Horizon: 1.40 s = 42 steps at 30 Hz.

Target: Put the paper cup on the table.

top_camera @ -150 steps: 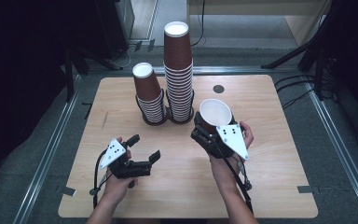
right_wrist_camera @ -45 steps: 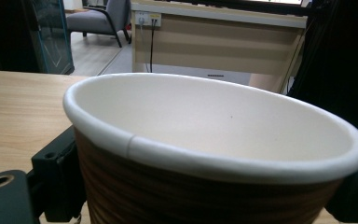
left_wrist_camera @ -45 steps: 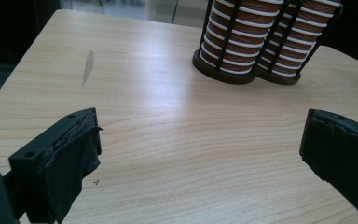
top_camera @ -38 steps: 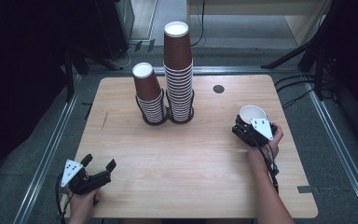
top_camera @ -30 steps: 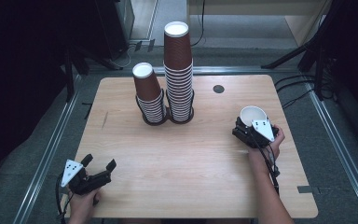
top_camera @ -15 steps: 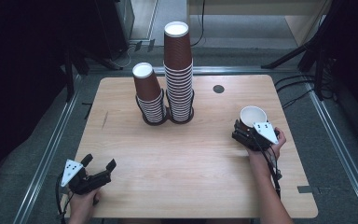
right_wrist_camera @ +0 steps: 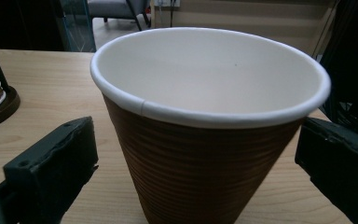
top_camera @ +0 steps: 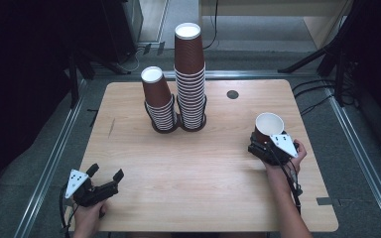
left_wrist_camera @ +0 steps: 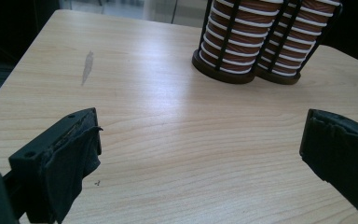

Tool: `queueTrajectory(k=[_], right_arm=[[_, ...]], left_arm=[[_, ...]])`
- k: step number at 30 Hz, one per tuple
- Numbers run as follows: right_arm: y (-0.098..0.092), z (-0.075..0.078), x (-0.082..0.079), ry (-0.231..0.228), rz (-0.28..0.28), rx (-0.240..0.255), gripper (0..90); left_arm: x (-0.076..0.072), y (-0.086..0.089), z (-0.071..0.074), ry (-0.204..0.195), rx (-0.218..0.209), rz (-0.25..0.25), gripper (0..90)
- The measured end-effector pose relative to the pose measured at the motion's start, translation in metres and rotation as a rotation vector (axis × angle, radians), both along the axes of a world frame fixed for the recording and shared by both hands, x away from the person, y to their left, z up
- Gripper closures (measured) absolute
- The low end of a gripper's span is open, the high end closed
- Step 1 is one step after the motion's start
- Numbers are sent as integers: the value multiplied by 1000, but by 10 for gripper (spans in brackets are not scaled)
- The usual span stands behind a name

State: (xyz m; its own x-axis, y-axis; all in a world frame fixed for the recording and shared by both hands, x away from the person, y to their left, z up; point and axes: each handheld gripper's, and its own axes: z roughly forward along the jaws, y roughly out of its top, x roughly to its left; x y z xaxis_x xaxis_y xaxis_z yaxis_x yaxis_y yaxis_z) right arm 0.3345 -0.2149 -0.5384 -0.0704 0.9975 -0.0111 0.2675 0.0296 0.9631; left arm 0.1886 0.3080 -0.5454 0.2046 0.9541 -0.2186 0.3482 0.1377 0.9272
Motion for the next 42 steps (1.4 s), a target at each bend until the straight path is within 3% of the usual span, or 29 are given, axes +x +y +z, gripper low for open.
queueTrajectory(k=[28, 42], right_arm=[[-22, 7, -49, -22, 69, -15, 0], [-46, 11, -79, -47, 45, 2, 0]], left_arm=[[-1, -1, 0, -1, 7, -1, 0], [-1, -2, 0, 0, 11, -2, 0]])
